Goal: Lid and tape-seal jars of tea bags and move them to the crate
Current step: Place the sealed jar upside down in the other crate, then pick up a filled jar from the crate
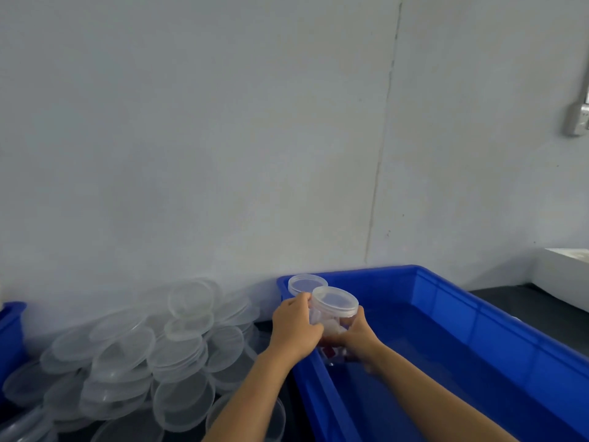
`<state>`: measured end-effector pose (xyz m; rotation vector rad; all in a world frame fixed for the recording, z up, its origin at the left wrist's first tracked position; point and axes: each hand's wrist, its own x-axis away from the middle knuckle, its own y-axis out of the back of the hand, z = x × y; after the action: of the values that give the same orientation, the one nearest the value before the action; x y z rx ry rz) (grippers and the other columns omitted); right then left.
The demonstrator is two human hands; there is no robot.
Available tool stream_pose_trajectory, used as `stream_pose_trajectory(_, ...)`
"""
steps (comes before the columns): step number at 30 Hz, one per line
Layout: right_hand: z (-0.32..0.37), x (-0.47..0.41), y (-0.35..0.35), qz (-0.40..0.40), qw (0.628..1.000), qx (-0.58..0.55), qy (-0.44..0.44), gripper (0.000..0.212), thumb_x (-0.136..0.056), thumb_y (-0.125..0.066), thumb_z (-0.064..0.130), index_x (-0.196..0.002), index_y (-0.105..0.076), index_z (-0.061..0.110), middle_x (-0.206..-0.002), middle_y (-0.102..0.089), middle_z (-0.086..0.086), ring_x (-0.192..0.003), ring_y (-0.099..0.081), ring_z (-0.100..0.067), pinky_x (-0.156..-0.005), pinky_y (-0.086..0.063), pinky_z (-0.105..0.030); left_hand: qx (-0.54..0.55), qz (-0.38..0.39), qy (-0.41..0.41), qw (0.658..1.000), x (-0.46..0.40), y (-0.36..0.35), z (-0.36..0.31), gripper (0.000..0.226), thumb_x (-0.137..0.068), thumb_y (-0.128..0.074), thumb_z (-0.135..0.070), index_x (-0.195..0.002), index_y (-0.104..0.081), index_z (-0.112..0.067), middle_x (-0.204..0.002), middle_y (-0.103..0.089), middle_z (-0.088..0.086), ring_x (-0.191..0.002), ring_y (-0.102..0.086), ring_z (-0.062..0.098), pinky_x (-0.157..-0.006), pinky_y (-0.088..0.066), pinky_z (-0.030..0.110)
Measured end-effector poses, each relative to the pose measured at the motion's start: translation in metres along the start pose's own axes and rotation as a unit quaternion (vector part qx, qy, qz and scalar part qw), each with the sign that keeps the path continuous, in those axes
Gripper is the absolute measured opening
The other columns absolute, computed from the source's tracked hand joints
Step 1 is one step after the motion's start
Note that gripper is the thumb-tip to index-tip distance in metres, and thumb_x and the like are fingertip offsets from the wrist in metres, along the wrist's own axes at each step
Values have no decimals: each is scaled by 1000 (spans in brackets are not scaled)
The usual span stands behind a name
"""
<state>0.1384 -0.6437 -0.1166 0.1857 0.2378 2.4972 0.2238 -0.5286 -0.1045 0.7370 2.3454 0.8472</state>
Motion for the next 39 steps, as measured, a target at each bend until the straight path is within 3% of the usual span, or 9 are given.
stream_pose_trajectory(6,-10,-3,-1,21,1000,0,11,79,-71,-83,11,-129,-30,22,-117,-59,-15,-82,-59,-19,-67,-51,-32,-68,-32,-13,997,-1,-6,-4,52,-90,-57,-18,-140,-40,-12,-128,-55,8,-120,-48,22,-106,-39,34)
stream_pose_trajectory(9,-9,-1,-9,15,999,36,17,70,-80,-77,21,-132,-30,19,-123,-53,-12,-99,-59,-22,-83,-54,-40,-131,-39,-43,990,2,-5,-6,63,-93,-51,-17,-150,-26,-22,-135,-49,9,-126,-40,24,-109,-32,34)
stream_pose_trajectory(16,3,6,-15,2,972,216,-89,69,-92,-62,26,-142,-16,14,-144,-26,-15,-130,-37,-33,-108,-39,-44,-165,-12,-54,985,6,0,-12,47,-97,-46,-17,-143,-42,-23,-146,-35,2,-128,-37,21,-99,-43,33)
stream_pose_trajectory(19,13,15,-4,45,982,118,-143,67,-93,-55,9,-145,-14,16,-135,-43,-20,-119,-53,-33,-97,-51,-43,-192,39,-55,979,15,9,-17,49,-97,-45,-22,-146,-38,-22,-150,-31,3,-130,-36,26,-100,-41,39)
stream_pose_trajectory(22,34,30,-1,13,990,34,-139,68,-87,-47,-6,-145,-18,15,-125,-50,-23,-102,-56,-32,-68,-52,-40,-183,57,-51,980,33,29,-24,42,-97,-47,-26,-138,-46,-23,-142,-43,5,-122,-45,28,-96,-42,40)
stream_pose_trajectory(27,72,69,-26,-91,995,41,-20,42,-87,-47,-3,-126,-38,6,-105,-51,-16,-84,-49,-25,-71,-42,-36,-148,78,-46,985,85,77,-36,36,-93,-50,-22,-128,-56,-25,-129,-58,5,-114,-57,26,-93,-46,38)
stream_pose_trajectory(32,99,146,-90,-49,996,-44,53,28,-89,-48,0,-111,-55,17,-90,-63,-15,-78,-60,-25,-67,-53,-38,-102,-7,-25,994,155,129,-42,24,-91,-49,-22,-111,-63,-27,-112,-69,-2,-103,-63,22,-81,-47,33)
stream_pose_trajectory(36,103,207,-150,50,990,-90,100,24,-90,-45,-10,-95,-60,8,-75,-64,-10,-63,-60,-16,-51,-47,-23,-89,-95,18,991,223,165,-23,25,-93,-51,-24,-115,-62,-29,-109,-70,-1,-97,-64,21,-81,-50,35)
stream_pose_trajectory(39,99,241,-189,100,983,-114,105,27,-90,-45,-14,-81,-62,6,-68,-63,-9,-60,-59,-16,-45,-47,-15,-74,-157,43,984,270,185,-1,27,-96,-52,-24,-120,-60,-31,-104,-69,-8,-88,-61,6,-73,-46,16)
